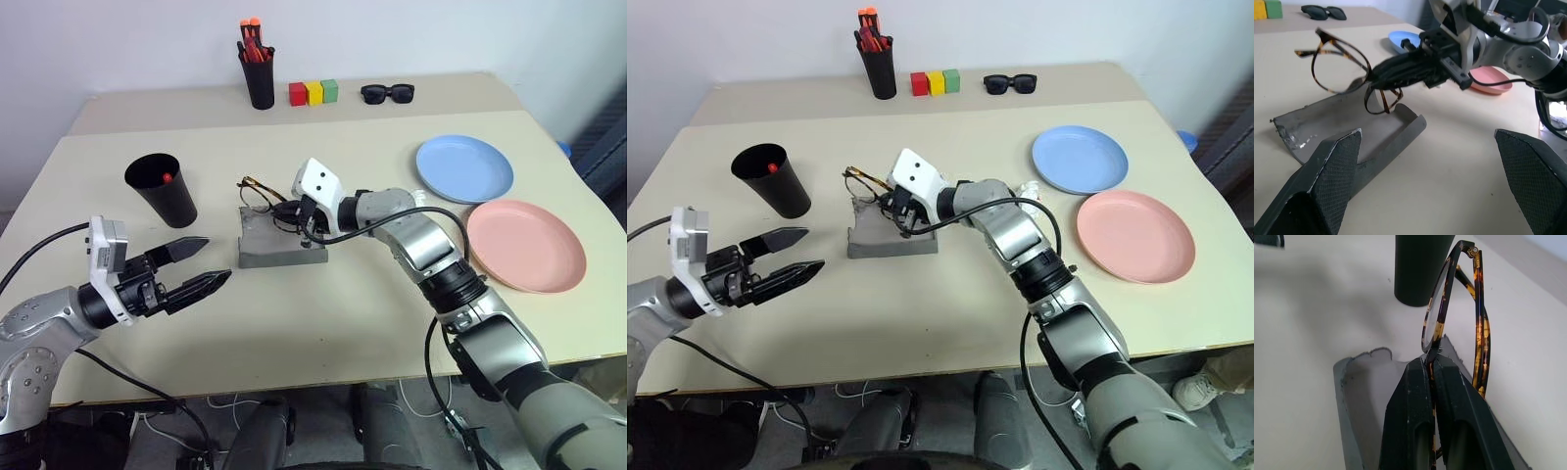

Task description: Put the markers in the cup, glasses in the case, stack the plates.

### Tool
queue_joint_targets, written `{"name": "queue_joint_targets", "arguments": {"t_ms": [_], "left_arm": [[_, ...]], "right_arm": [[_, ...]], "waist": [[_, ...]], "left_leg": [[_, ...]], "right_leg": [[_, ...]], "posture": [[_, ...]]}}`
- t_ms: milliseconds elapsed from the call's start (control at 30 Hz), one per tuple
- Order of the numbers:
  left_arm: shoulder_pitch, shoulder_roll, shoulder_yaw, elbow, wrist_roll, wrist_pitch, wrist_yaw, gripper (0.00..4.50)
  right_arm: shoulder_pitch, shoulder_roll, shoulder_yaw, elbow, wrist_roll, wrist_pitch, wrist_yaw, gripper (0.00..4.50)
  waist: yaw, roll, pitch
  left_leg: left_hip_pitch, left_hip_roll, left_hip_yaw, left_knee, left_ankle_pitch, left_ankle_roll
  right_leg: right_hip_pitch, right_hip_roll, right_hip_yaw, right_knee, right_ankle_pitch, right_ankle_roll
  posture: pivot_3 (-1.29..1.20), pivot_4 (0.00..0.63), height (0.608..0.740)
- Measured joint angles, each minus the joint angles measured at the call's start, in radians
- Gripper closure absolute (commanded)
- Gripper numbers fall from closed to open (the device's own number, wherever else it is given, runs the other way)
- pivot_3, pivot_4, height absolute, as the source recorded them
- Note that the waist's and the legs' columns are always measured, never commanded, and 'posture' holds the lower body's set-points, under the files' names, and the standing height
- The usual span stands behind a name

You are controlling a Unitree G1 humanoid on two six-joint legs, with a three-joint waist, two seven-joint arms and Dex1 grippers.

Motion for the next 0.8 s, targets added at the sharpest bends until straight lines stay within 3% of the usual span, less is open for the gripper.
{"name": "queue_joint_targets", "arguments": {"t_ms": [333, 800], "left_arm": [[-0.044, 0.0, -0.037, 0.011, 0.001, -0.004, 0.004, 0.0], [-0.058, -0.001, -0.058, -0.003, -0.006, -0.001, 0.042, 0.0]], "right_arm": [[0.029, -0.015, -0.036, -0.008, -0.027, 0.009, 0.041, 4.43], [0.054, -0.023, 0.032, -0.01, -0.106, 0.003, 0.18, 4.43]], "waist": [[-0.001, 0.0, 0.0], [-0.001, 0.0, 0.0]], "left_leg": [[0.0, 0.0, 0.0, 0.0, 0.0, -0.001], [0.0, 0.001, 0.0, 0.0, -0.001, -0.002]], "right_leg": [[0.0, 0.002, 0.0, 0.0, 0.0, -0.001], [0.0, 0.003, 0.0, 0.0, 0.0, -0.001]], "posture": [[0.0, 0.15, 0.74], [0.0, 0.15, 0.74]]}}
